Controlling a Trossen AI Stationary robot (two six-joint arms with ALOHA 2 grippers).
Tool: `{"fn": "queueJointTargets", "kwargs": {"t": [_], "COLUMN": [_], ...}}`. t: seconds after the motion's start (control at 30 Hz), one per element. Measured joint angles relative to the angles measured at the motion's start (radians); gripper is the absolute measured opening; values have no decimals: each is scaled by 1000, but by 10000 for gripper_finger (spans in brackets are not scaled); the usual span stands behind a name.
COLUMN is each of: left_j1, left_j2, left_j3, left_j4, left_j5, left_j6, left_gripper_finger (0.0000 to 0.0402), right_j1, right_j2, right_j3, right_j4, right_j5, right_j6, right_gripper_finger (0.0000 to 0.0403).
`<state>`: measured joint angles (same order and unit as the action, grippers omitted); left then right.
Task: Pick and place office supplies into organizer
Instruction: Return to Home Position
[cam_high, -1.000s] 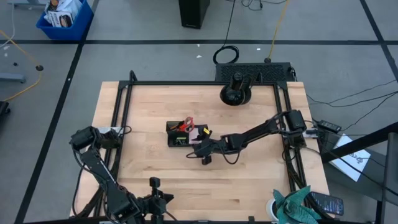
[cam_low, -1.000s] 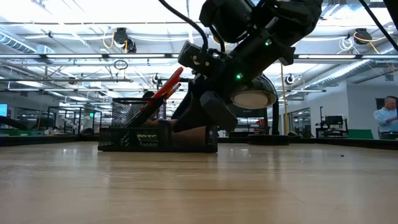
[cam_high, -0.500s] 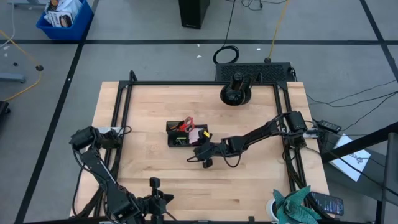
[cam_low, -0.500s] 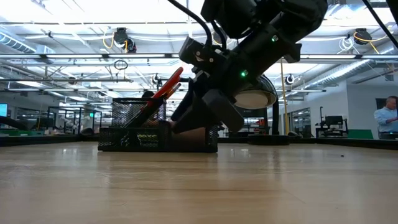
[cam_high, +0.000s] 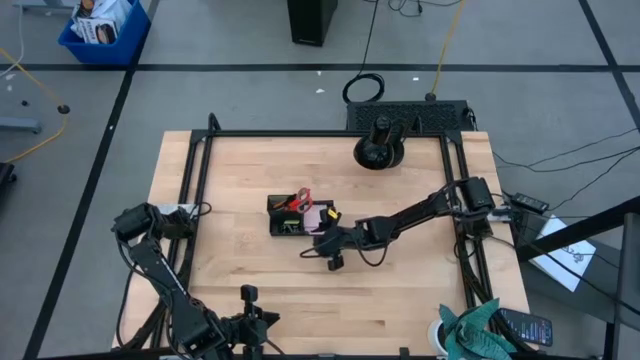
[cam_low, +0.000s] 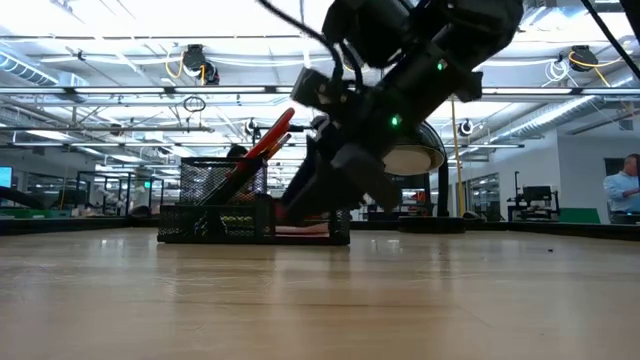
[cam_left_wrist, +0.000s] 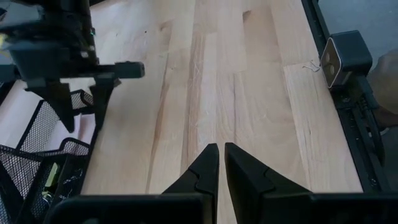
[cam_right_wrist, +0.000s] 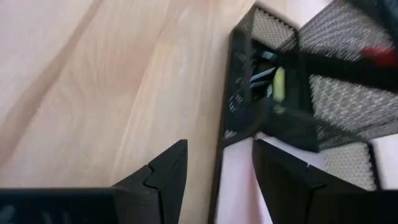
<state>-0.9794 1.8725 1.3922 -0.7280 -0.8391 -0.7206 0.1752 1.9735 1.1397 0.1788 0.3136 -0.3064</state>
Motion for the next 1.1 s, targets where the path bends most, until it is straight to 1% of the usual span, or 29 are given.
{"fn": "queueJointTargets", "kwargs": {"t": [0.1, 0.23, 0.3, 0.33, 0.43, 0.53, 0.6, 0.63, 0.77, 0.8, 0.87, 0.97, 1.0, 1.1], "left_j1": [0, 9, 26, 37, 67, 80, 77, 73, 60, 55, 55, 82, 102, 174], "left_j2": [0, 0, 0, 0, 0, 0, -6, -14, -68, -83, -109, -133, -134, -133], "left_j3": [0, 0, 0, 0, 0, 0, 0, 0, 0, 0, 0, 0, 0, 0], "left_j4": [2, 12, 18, 20, 27, 51, 68, 76, 84, 73, 65, 73, 78, 117], "left_j5": [-2, -31, -32, -34, -37, -71, -104, -115, -179, -188, -190, -156, -130, 3], "left_j6": [6, 18, 34, 48, 125, 254, 338, 370, 412, 412, 424, 476, 500, 592], "left_gripper_finger": [35, 35, 35, 35, 35, 35, 35, 35, 35, 35, 35, 35, 35, 35], "right_j1": [9, 40, 58, 67, 80, 82, 81, 81, 82, 82, 76, 53, 47, 34], "right_j2": [-34, -119, -173, -203, -294, -405, -487, -530, -716, -762, -848, -952, -979, -1031], "right_j3": [0, 0, 0, 0, -13, -59, -108, -138, -286, -331, -432, -580, -623, -728], "right_j4": [-2, 6, -10, -22, -48, -48, -42, -35, 11, 40, 130, 265, 298, 360], "right_j5": [13, 83, 88, 74, -21, -91, -130, -138, -135, -140, -180, -243, -242, -242], "right_j6": [-2, 6, 6, 6, -3, 19, 42, 51, 108, 120, 148, 208, 224, 249], "right_gripper_finger": [171, 171, 165, 158, 122, 63, 20, 11, 6, 3, 2, 1, 1, 1]}}
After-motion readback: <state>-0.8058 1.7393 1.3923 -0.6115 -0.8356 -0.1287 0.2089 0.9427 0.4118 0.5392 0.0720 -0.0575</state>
